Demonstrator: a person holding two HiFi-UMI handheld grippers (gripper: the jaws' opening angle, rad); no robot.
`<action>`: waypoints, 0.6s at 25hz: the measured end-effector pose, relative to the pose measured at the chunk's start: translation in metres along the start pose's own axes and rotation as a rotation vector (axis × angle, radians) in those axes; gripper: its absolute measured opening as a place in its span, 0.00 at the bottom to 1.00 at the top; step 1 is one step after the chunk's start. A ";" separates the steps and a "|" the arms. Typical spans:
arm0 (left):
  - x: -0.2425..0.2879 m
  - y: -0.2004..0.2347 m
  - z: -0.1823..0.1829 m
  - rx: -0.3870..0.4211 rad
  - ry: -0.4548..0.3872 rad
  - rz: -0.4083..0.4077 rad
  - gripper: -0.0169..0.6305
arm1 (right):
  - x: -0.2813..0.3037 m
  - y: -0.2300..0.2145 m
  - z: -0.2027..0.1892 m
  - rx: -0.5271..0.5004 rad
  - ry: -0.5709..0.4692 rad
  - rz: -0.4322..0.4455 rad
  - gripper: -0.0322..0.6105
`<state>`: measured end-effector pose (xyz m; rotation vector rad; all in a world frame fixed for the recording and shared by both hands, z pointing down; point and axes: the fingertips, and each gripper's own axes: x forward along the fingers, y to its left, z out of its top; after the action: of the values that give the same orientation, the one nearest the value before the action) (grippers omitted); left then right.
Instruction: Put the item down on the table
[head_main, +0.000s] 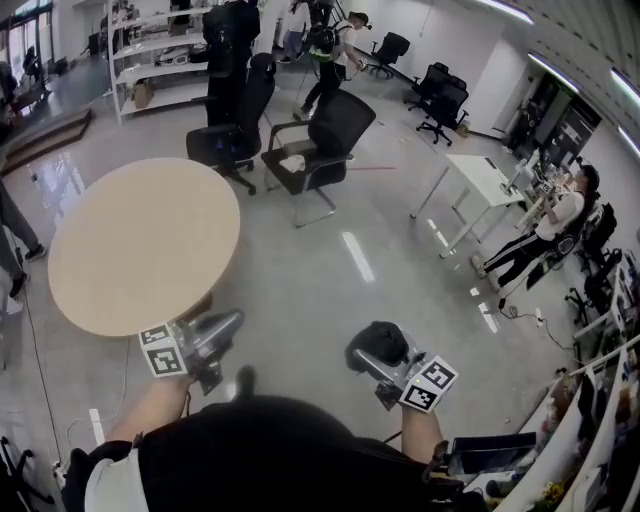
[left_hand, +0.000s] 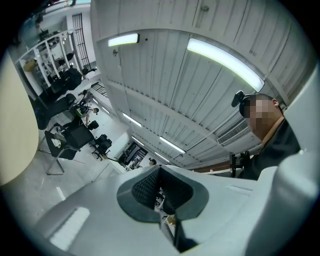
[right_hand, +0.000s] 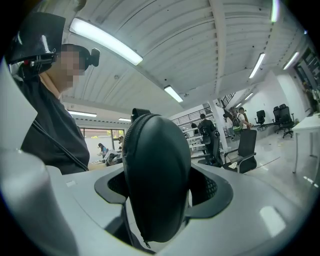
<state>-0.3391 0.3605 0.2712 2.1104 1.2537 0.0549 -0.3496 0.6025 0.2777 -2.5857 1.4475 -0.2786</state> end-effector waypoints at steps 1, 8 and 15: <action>0.003 0.018 0.007 -0.002 -0.007 0.001 0.02 | 0.014 -0.012 0.003 -0.009 0.009 -0.001 0.58; 0.030 0.137 0.101 0.030 -0.038 0.004 0.02 | 0.141 -0.092 0.056 -0.047 0.023 0.015 0.58; 0.033 0.252 0.176 0.063 -0.076 0.052 0.02 | 0.270 -0.171 0.074 -0.052 0.044 0.073 0.58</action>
<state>-0.0658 0.2156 0.2683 2.1779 1.1703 -0.0418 -0.0519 0.4638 0.2678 -2.5755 1.5812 -0.2930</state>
